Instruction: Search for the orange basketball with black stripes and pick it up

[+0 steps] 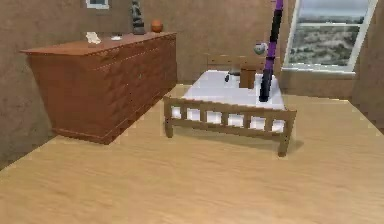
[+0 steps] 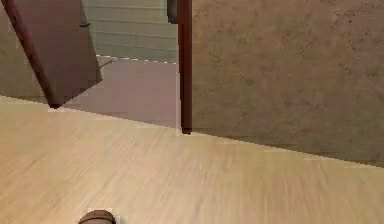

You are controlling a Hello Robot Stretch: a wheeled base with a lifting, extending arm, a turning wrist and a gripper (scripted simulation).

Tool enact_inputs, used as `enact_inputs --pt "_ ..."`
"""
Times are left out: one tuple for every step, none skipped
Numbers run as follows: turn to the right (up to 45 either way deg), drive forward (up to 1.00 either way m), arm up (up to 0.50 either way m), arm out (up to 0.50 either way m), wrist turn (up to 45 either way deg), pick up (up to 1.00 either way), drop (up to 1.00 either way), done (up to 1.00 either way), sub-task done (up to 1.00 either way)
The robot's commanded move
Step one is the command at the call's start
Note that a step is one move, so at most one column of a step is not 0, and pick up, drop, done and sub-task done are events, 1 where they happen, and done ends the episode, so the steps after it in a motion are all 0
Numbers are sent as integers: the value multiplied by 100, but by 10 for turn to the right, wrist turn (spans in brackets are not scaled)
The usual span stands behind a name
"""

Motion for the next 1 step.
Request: enact_inputs --pt "-330 0 0 0 0 0 0 0 0"
